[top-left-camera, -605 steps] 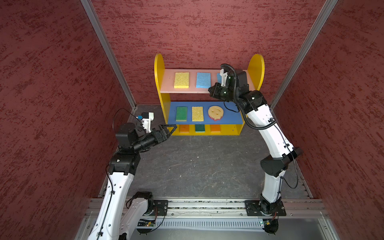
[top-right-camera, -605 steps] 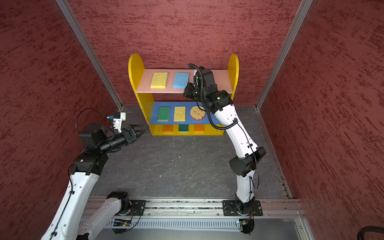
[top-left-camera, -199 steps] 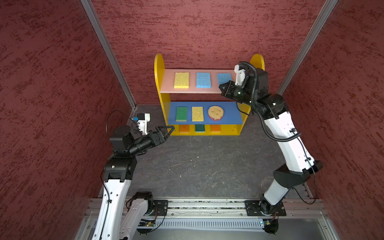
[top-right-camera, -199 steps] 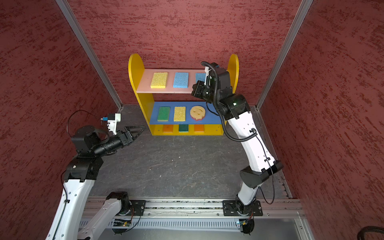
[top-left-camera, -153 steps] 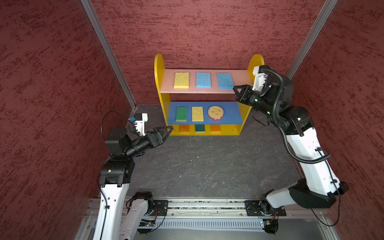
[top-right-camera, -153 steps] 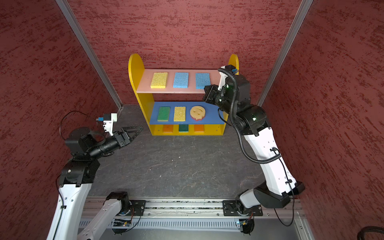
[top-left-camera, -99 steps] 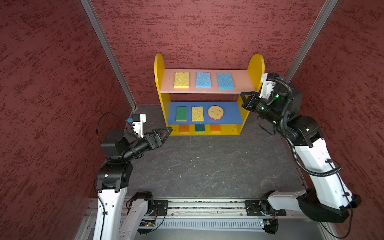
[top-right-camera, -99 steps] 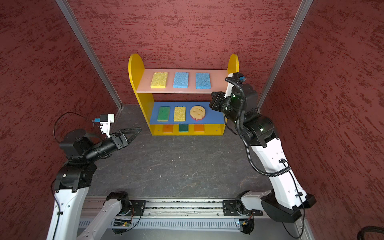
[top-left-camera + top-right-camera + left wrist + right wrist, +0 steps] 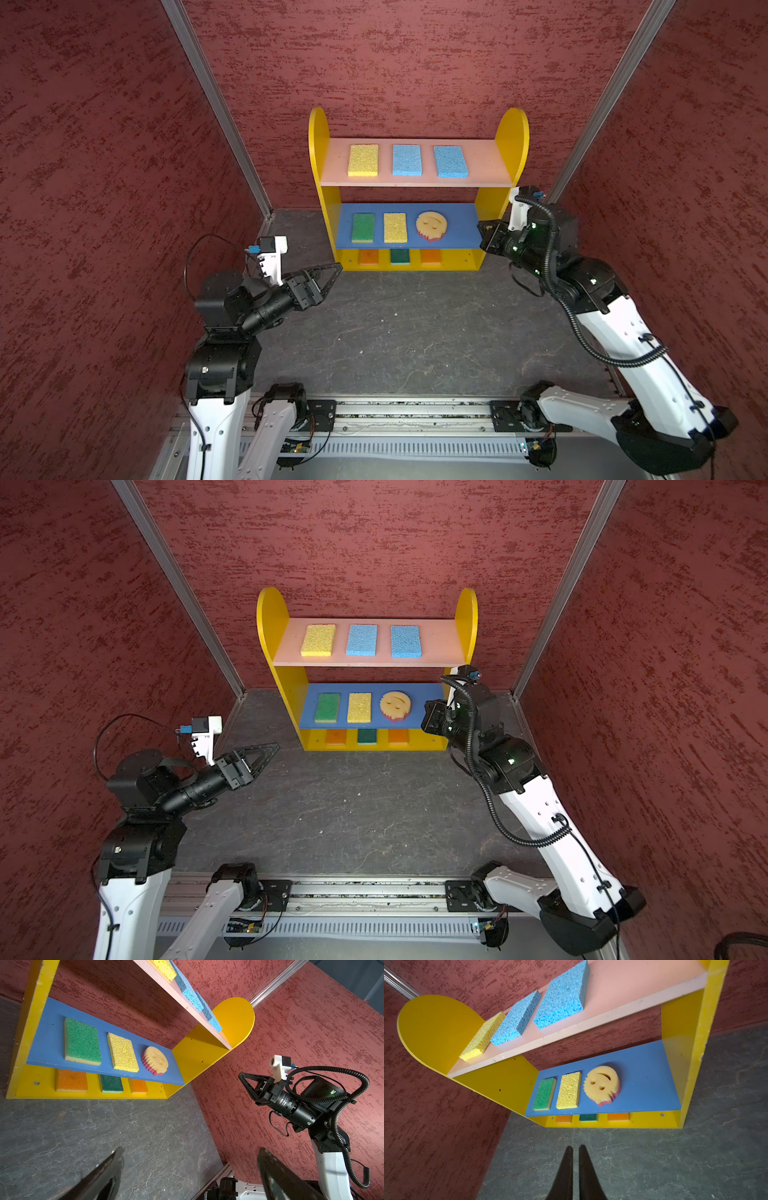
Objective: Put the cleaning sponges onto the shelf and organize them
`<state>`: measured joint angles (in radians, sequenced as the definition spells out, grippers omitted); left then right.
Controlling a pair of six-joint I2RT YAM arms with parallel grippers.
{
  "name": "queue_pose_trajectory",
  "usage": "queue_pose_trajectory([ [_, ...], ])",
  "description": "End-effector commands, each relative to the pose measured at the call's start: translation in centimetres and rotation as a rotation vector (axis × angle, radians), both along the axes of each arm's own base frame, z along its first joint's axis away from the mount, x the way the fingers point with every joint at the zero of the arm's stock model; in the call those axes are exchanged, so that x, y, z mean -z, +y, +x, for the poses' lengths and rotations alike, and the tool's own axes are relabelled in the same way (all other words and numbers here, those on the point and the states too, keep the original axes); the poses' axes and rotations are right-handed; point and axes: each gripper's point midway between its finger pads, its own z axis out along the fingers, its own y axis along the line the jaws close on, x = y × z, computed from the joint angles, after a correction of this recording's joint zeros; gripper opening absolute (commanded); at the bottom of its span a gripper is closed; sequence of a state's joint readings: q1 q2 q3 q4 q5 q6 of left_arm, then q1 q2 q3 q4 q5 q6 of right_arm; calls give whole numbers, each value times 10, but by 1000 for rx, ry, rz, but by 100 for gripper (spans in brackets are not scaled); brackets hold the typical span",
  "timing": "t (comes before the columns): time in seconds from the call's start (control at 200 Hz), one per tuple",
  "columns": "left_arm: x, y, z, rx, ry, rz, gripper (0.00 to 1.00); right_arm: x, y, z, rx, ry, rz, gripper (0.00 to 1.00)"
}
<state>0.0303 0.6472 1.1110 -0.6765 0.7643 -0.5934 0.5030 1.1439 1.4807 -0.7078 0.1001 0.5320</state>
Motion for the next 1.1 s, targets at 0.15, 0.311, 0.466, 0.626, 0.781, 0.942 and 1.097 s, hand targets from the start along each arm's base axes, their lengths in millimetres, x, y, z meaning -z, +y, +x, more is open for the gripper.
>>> queue_pose_trajectory([
  [0.15,6,14,2,-83,-26,80,99,33,-7,-5,3,-77,-38,19],
  [0.311,17,26,2,-160,-55,131,100,46,-27,-16,61,-166,-43,23],
  [0.466,28,53,9,-324,-102,221,100,54,-27,-17,47,-206,-73,97],
  [0.626,39,65,14,-391,-175,299,100,59,-19,-18,5,-258,-62,99],
  [0.781,64,69,27,-379,-223,439,100,60,-27,-20,28,-356,-87,99],
  [0.942,110,75,45,-384,-254,543,99,81,-55,-18,167,-444,-198,99],
  [1.097,128,92,57,-511,-303,510,99,124,-69,-19,219,-452,-311,99],
])
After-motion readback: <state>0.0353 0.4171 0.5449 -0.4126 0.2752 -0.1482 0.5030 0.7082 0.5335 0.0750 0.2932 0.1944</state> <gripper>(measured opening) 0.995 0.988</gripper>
